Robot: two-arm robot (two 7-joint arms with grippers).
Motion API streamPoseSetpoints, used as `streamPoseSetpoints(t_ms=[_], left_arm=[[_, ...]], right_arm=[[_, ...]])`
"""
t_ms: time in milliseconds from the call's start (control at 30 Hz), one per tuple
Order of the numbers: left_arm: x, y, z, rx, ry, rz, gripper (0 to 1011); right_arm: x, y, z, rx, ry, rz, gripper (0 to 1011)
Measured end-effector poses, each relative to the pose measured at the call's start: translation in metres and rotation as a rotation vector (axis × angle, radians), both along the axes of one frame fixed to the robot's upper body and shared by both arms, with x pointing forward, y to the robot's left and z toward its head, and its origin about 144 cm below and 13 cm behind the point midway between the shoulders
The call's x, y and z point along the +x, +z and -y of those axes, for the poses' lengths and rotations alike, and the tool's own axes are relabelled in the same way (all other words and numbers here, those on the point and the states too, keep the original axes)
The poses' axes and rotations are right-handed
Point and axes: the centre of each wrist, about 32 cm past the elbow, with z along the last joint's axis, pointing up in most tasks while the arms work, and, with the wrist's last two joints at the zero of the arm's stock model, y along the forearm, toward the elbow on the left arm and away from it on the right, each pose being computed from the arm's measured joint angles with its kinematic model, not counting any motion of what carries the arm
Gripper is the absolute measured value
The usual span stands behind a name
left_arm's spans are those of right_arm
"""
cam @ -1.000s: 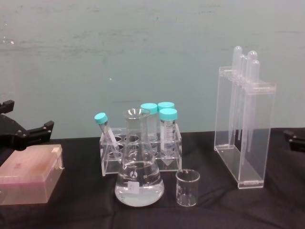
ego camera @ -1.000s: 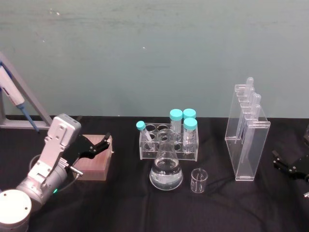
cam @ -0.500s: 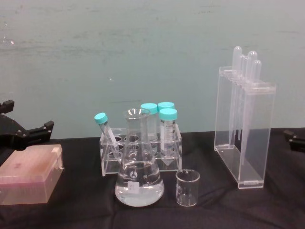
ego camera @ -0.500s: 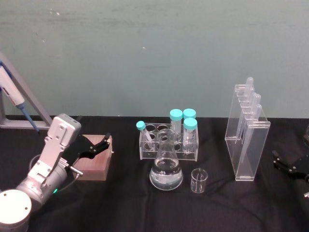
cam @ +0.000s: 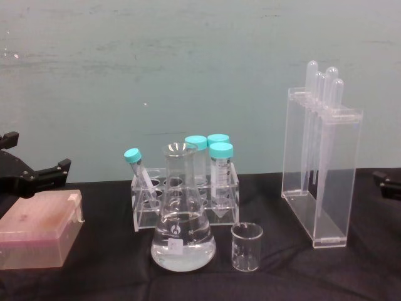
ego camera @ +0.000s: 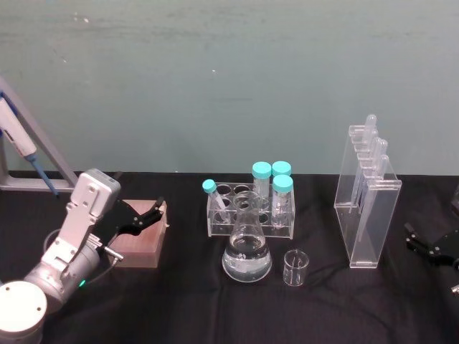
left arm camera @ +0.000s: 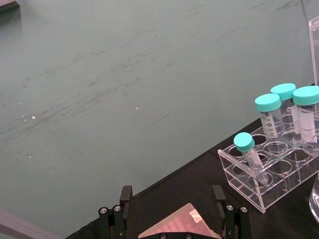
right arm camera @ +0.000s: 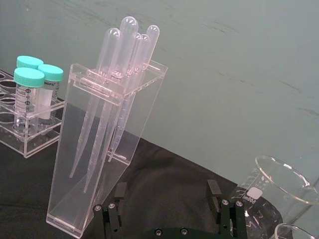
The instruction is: Place the experimental apparatus aside using one hand.
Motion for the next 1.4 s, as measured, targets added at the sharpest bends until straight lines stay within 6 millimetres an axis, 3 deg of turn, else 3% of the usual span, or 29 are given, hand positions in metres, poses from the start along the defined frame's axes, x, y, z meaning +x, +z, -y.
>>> streamPoseSetpoints(t_ms=[700, 1400], left_arm=[[0.0, 0.0, 0.0, 0.0, 0.0, 0.0, 1000], [0.0, 0.0, 0.0, 0.0, 0.0, 0.0, 1000]], right_arm=[[-0.001, 0.001, 0.0, 0.005, -0.01, -0.001, 1003], [-0.036, 0.017, -0.022, 0.161, -0.068, 0.031, 1003]])
